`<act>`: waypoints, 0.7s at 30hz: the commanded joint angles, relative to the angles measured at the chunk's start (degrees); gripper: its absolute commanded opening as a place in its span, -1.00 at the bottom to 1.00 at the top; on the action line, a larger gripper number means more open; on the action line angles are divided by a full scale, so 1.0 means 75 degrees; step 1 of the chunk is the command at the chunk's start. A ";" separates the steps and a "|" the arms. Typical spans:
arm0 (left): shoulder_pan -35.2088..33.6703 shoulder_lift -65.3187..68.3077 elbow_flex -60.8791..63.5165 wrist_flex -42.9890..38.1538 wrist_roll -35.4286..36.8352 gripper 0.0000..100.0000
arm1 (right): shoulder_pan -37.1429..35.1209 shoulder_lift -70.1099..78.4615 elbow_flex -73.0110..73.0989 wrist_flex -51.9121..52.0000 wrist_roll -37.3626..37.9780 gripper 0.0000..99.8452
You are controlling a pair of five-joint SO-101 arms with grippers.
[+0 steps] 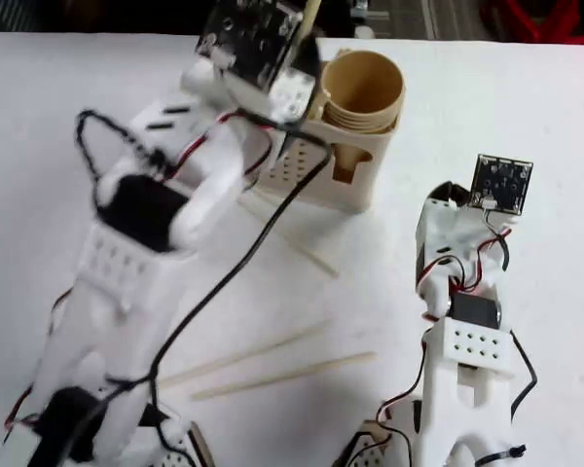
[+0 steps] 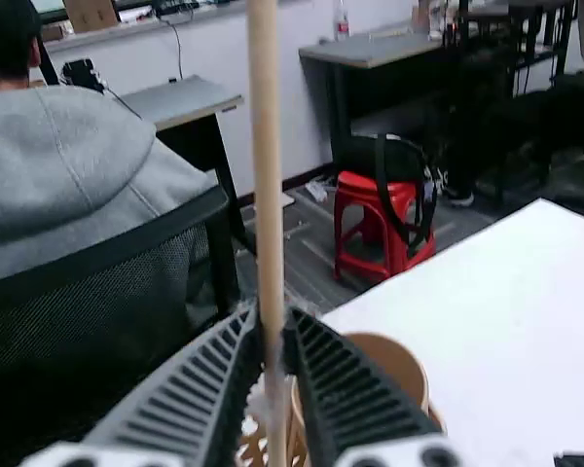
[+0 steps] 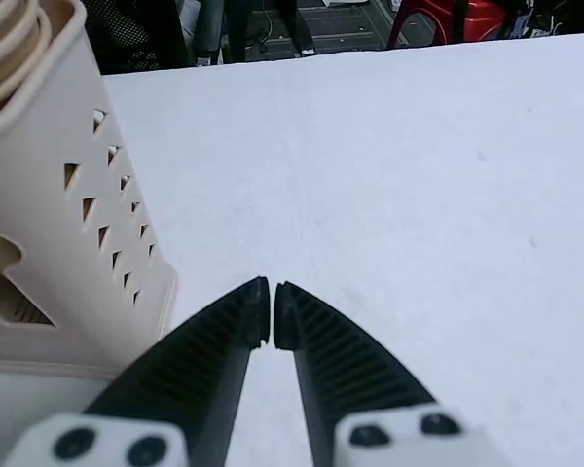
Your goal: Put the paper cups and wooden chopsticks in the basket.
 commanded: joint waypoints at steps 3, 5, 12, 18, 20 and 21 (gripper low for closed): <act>-0.0076 0.1084 -0.0363 -0.2086 0.0539 -0.96 | -0.0111 -0.0264 -0.0422 -0.0147 -0.0023 -0.95; -0.0205 0.1459 -0.0363 -0.2297 0.0539 -0.96 | -0.0111 -0.0264 -0.0422 -0.0147 -0.0012 -0.95; -0.0826 0.2526 -0.0363 -0.2989 0.0539 -0.96 | -0.0111 -0.0264 -0.0422 -0.0147 -0.0012 -0.95; -0.0850 0.2561 -0.0563 -0.2086 0.0492 -0.84 | -0.0111 -0.0264 -0.0422 -0.0147 -0.0012 -0.95; -0.0850 0.2432 -0.0821 -0.1301 0.0527 -0.71 | -0.0111 -0.0264 -0.0422 -0.0147 -0.0012 -0.95; -0.0873 0.2350 -0.0949 -0.0903 0.0539 -0.67 | -0.0111 -0.0264 -0.0422 -0.0147 -0.0012 -0.95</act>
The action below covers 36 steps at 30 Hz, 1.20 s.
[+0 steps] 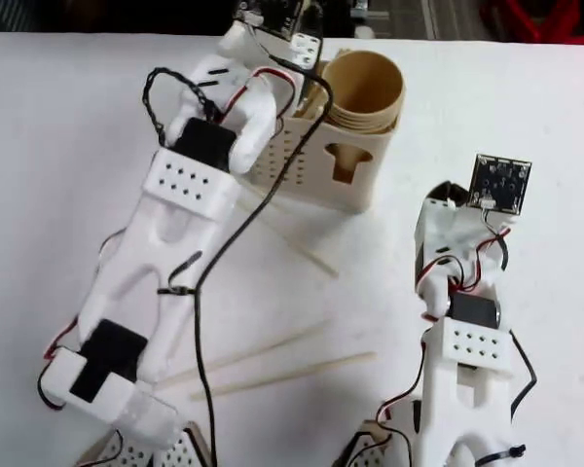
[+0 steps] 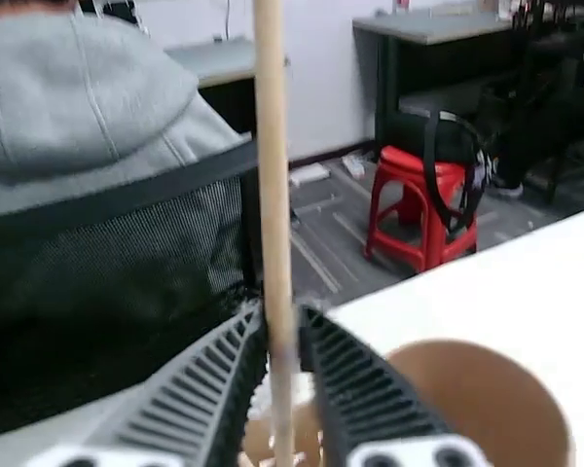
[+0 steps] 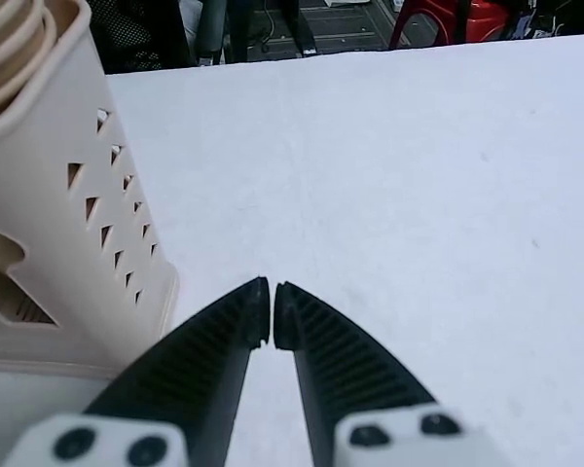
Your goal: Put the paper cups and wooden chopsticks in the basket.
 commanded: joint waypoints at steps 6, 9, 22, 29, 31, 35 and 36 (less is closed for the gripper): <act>-0.0486 -0.1190 -0.1371 0.3305 0.0035 -0.67 | -0.0088 -0.0264 -0.0422 -0.0147 -0.0012 -0.95; -0.0850 -0.1916 -0.1360 0.4173 0.0035 -0.67 | -0.0088 -0.0264 -0.0422 -0.0147 -0.0012 -0.95; -0.1342 -0.4976 -0.0645 0.6740 -0.1207 -0.95 | -0.0088 -0.0264 -0.0422 -0.0147 0.0000 -0.95; -0.1342 -0.7836 0.2344 0.6283 -0.1219 -0.96 | -0.0088 -0.0264 -0.0422 -0.0147 0.0000 -0.95; -0.1342 -0.8821 0.3587 0.5931 -0.1219 -0.96 | -0.0088 -0.0264 -0.0434 -0.0147 0.0000 -0.95; -0.1811 -1.0848 0.6130 0.5146 -0.1196 -0.96 | -0.0053 -0.0264 -0.0586 -0.0076 0.0188 -0.95; -0.2069 -1.1364 0.6716 0.4958 -0.1196 -0.96 | -0.0064 -0.0264 -0.0586 -0.0076 0.0316 -0.95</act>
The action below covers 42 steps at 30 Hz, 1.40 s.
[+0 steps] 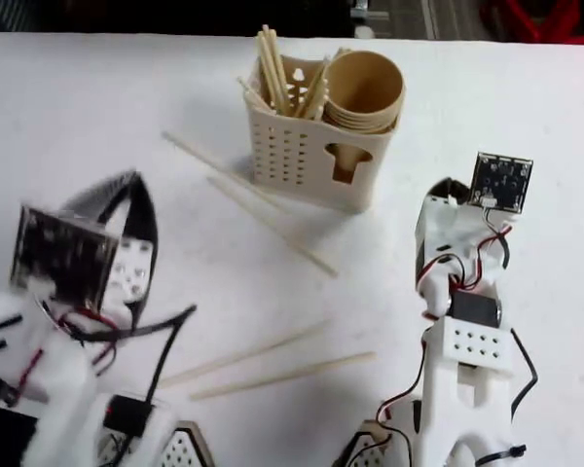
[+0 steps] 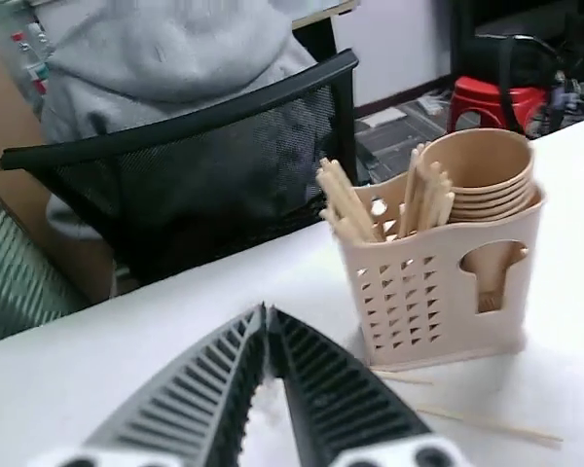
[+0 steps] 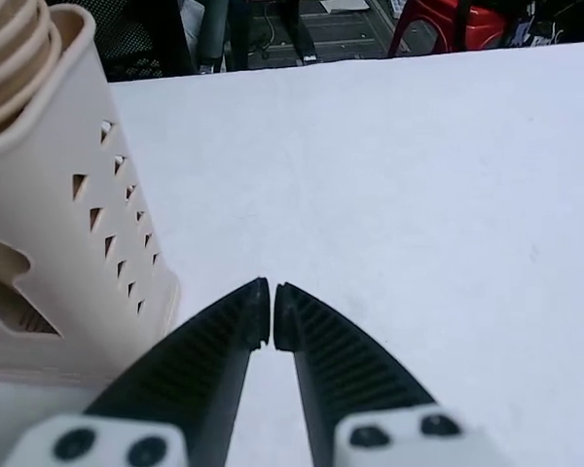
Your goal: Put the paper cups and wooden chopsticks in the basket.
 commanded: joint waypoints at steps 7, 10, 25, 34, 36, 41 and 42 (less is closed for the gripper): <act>-0.2456 -0.4964 0.5451 -0.1395 -0.0070 -0.95 | -0.0111 -0.0264 -0.1360 0.0979 0.0492 -0.95; -0.2866 -0.4800 0.6130 -0.1453 -0.0047 -0.95 | -0.0334 -0.0264 -0.2086 0.1940 0.0539 -0.95; -0.3968 -0.4823 0.9272 -0.3540 -0.0035 -0.95 | -0.5292 -0.0123 -0.5181 0.5445 0.2086 -0.95; -0.3968 -0.4823 0.9284 -0.3505 -0.0059 -0.95 | -0.7086 0.2479 -0.6271 0.5456 0.3563 -0.91; -0.3968 -0.4823 0.9284 -0.3505 -0.0059 -0.95 | -0.7086 0.3300 -0.6728 0.5456 0.3845 -0.90; -0.3968 -0.4823 0.9295 -0.3505 -0.0070 -0.95 | -0.7086 0.5327 -0.8029 0.5456 0.4267 -0.86; -0.3968 -0.4823 0.9295 -0.3505 -0.0070 -0.95 | -0.7086 0.5714 -0.8299 0.5456 0.4267 -0.81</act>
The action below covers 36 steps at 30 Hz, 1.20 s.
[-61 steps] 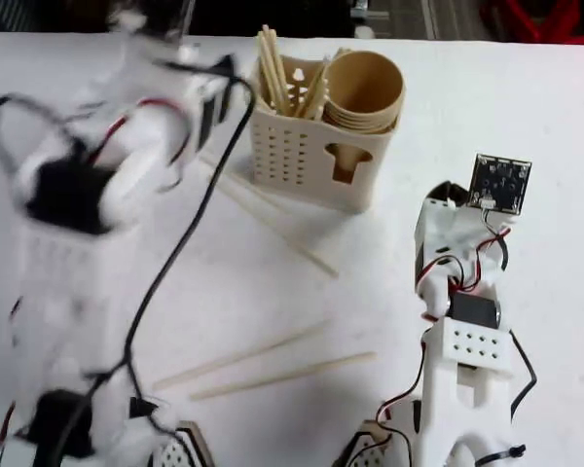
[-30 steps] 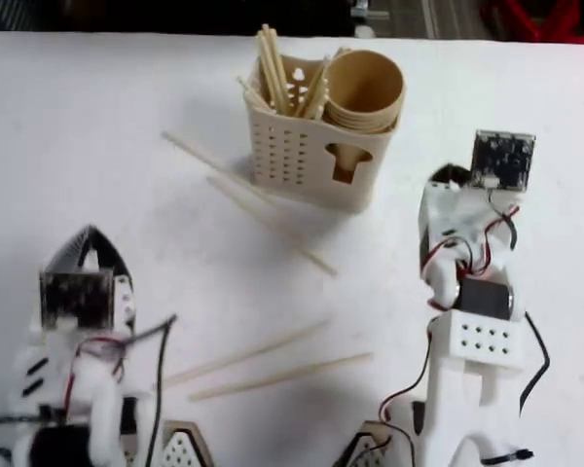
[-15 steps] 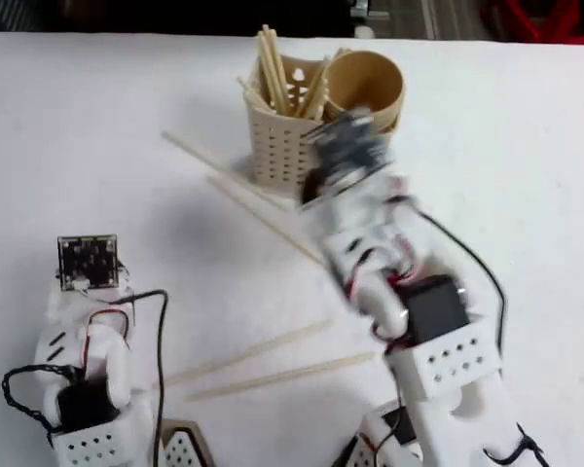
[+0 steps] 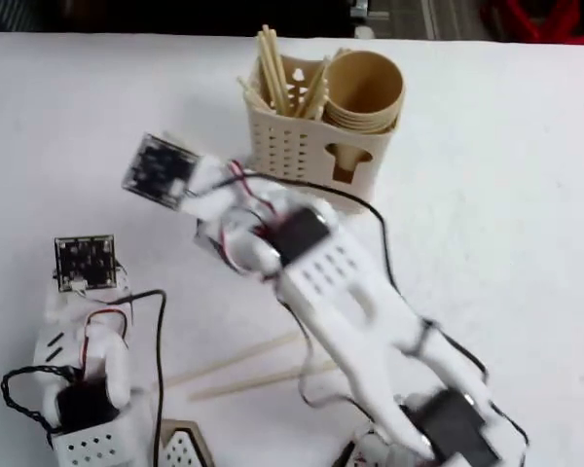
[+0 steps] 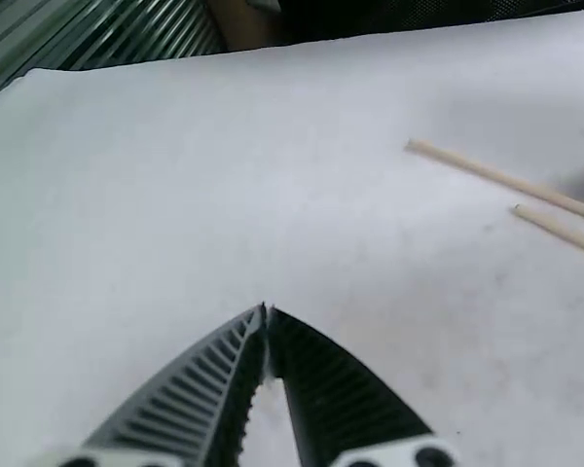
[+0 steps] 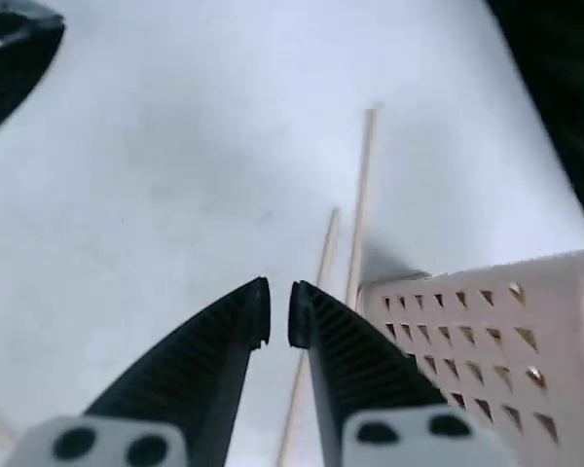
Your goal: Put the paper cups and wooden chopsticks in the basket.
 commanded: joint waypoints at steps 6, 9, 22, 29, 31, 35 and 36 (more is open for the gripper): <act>-0.0053 -0.0076 -0.0035 -0.0234 -0.0070 -0.95 | 0.0006 0.3370 -0.2895 0.0428 0.0188 -0.52; -0.0053 -0.0076 -0.0035 -0.0234 -0.0070 -0.95 | 0.0170 0.4437 -0.3880 0.0580 0.0188 -0.48; -0.0053 -0.0076 -0.0059 -0.0094 -0.0082 -0.95 | 0.0826 0.8610 -0.8697 0.1916 0.0926 -0.48; -0.0053 -0.0076 -0.0059 -0.0094 -0.0082 -0.95 | 0.1061 1.0309 -1.0960 0.2268 0.0879 -0.48; -0.0053 -0.0076 -0.0059 -0.0094 -0.0082 -0.95 | 0.1084 1.0684 -1.1370 0.2280 0.0867 -0.48; -0.0053 -0.0076 -0.0059 -0.0094 -0.0082 -0.95 | 0.1213 1.1165 -1.1768 0.2280 0.0867 -0.48; -0.0053 -0.0076 -0.0059 -0.0094 -0.0082 -0.95 | 0.1225 1.1247 -1.1792 0.2280 0.0867 -0.48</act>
